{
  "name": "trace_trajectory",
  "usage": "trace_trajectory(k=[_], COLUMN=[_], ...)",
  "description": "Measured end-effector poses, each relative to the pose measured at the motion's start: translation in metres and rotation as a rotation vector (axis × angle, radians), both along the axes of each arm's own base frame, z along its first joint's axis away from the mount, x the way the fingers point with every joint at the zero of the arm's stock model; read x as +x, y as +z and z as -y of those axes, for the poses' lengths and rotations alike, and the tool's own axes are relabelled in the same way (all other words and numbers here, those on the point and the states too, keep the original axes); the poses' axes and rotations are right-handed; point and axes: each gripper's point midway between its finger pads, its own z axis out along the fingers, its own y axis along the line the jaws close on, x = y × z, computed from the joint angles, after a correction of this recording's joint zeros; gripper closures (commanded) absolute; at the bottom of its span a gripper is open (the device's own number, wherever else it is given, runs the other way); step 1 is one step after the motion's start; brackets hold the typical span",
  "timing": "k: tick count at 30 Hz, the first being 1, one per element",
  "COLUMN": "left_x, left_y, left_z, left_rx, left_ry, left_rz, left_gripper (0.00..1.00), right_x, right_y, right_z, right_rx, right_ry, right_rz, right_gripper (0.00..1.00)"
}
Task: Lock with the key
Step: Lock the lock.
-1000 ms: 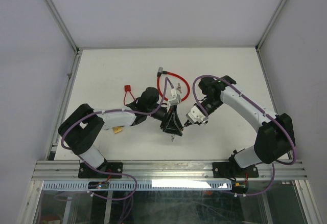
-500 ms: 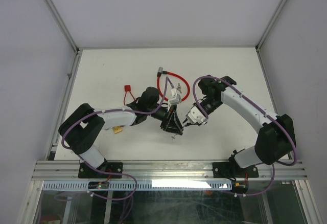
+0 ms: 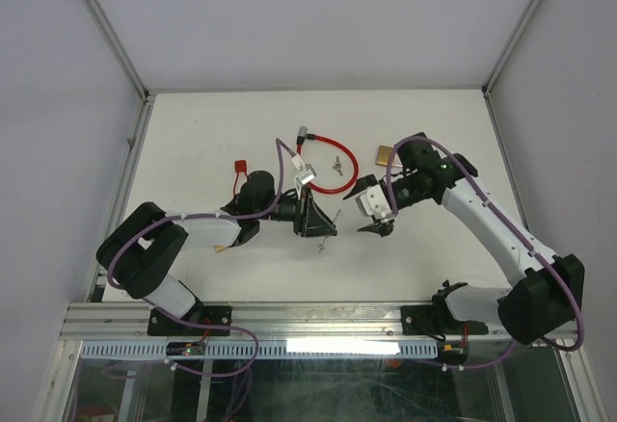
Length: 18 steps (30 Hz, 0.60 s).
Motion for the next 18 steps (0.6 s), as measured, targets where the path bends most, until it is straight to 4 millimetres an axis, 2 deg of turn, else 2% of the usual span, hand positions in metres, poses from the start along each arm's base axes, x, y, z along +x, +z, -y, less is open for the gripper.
trace_trajectory(k=[4,9,13,18], left_x=[0.022,0.048,0.069,0.081], left_y=[0.009,0.024,0.038,0.054], left_z=[-0.005,-0.011,-0.017,-0.022], left_rx=[-0.052,-0.148,-0.227,-0.313], left_ry=[0.175,0.404,0.632,0.856], left_rz=[-0.033,-0.112,-0.180,-0.234], left_gripper=[0.98,1.00,1.00,1.00], right_x=[-0.003,-0.004,0.005,0.020], right_y=[0.005,-0.009,-0.018,-0.018], right_z=[0.001,-0.003,-0.010,-0.020], right_rx=[0.019,0.038,0.062,0.117], right_ry=[-0.121,-0.289,-0.416,-0.526], right_rz=[-0.105,-0.314,-0.459,-0.564], right_gripper=[0.26,0.26,0.26,0.26])
